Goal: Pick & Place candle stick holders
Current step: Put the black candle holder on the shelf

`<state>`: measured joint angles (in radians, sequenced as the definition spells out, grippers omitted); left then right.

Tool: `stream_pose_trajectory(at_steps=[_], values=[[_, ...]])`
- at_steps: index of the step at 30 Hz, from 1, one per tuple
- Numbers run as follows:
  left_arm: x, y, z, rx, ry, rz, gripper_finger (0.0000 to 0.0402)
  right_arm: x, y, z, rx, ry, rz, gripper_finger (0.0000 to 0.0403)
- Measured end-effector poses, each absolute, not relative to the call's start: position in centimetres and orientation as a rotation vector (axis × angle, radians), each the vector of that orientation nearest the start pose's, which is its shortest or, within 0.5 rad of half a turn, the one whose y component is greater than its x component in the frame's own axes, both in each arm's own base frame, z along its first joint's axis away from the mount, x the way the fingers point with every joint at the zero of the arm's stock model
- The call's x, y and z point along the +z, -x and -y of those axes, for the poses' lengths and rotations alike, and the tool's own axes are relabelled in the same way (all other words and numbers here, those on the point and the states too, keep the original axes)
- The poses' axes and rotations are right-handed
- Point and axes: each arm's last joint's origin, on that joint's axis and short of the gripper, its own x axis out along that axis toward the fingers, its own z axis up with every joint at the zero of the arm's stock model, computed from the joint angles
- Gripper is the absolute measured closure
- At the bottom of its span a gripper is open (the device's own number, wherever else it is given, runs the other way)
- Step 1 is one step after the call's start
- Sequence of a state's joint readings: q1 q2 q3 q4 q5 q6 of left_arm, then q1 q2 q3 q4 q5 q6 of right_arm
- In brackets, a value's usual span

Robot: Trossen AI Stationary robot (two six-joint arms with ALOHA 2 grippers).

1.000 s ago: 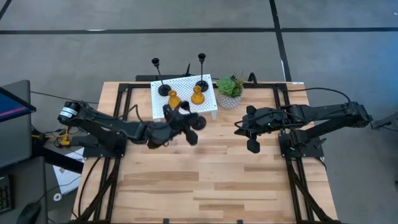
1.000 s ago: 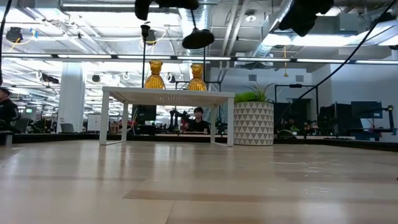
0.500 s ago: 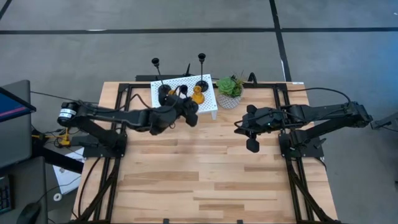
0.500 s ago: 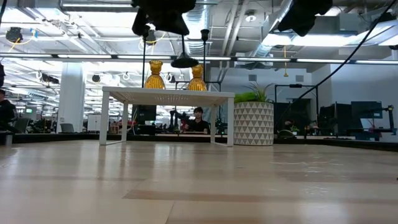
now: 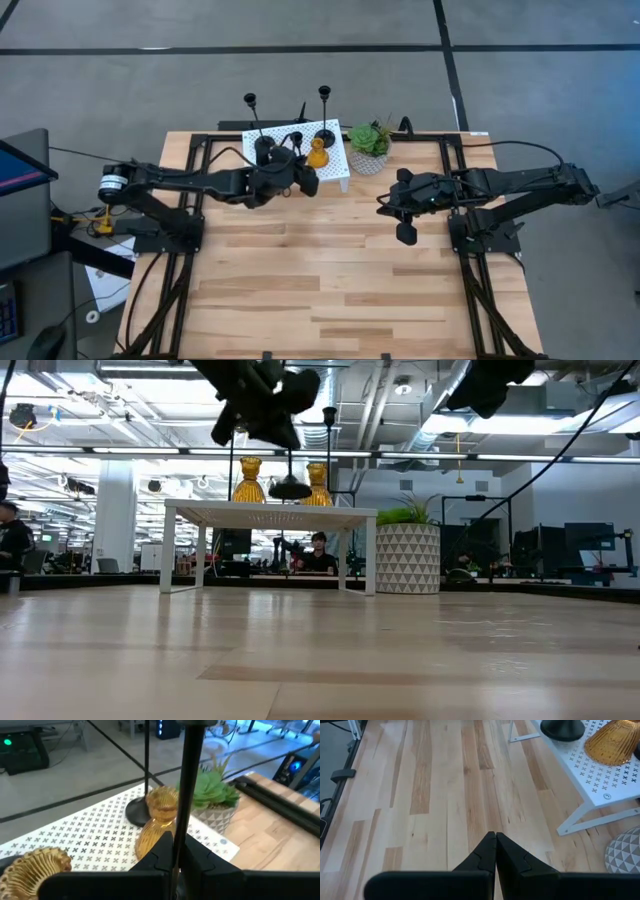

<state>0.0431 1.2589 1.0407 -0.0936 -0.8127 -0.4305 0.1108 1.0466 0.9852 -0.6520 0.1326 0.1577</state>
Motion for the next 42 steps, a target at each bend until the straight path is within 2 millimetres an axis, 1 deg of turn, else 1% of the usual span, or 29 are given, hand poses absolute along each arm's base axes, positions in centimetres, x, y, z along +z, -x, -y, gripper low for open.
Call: stream_pose_trajectory(at_steps=[6, 11, 30, 42], values=[[31.9, -28.5, -4.0, 0.922, 0.282, -0.147, 0.0389, 31.4, -20.8, -1.9, -0.077, -0.064, -0.708, 0.0403], [31.5, -29.1, -4.1, 0.937, 0.276, -0.152, 0.0389, 31.3, -20.8, -1.9, -0.077, -0.064, -0.710, 0.0403], [31.5, -28.7, -4.2, 0.992, 0.234, -0.160, 0.0389, 31.3, -20.8, -1.9, -0.077, -0.064, -0.710, 0.0403], [31.5, -28.5, -5.1, 1.033, 0.229, -0.159, 0.0389, 31.3, -20.8, -1.9, -0.077, -0.063, -0.711, 0.0403]])
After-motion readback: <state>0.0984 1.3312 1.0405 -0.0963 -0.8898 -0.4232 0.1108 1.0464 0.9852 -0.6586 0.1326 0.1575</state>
